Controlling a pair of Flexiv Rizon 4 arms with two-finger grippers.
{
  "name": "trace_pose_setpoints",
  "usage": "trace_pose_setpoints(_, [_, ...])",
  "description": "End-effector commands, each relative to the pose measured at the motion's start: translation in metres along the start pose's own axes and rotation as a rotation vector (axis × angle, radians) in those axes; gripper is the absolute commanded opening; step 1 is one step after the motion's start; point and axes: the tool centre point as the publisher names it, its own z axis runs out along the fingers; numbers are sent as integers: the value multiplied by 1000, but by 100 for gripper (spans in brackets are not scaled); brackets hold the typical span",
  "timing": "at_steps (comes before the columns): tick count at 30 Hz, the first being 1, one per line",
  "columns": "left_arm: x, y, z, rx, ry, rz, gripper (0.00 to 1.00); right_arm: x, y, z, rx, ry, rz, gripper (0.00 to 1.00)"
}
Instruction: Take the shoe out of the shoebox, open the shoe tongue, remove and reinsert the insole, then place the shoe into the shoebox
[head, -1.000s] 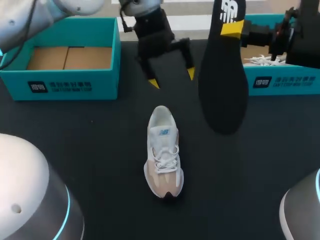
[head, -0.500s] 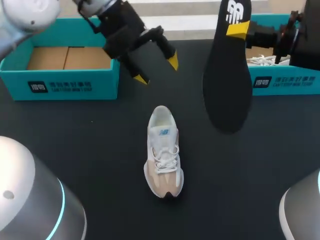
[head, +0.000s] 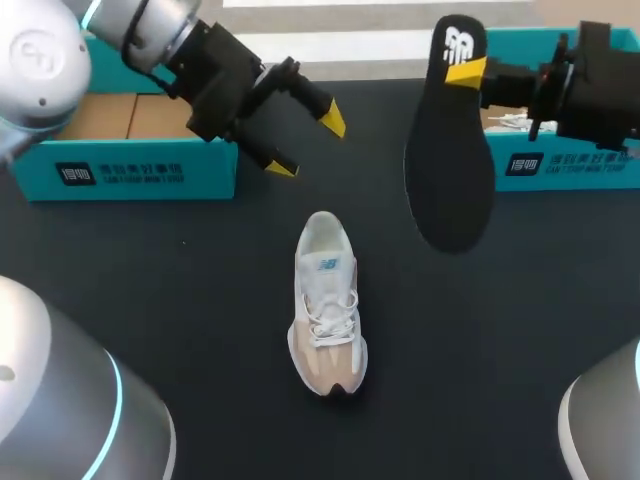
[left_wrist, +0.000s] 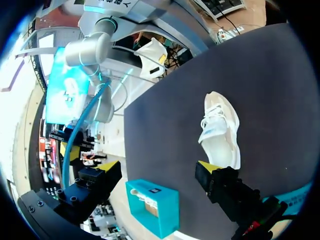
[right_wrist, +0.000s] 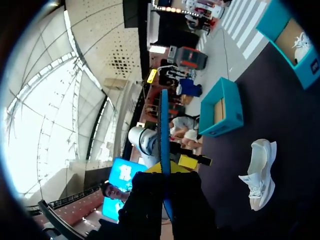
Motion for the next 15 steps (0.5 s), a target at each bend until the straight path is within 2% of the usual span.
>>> trace_pose_setpoints(1, [3,-3,1,-8,-40,1,100,-11,10,39,22,18,23,0])
trace_pose_setpoints(15, [3,-3,1,-8,-40,1,100,-11,10,39,22,18,23,0])
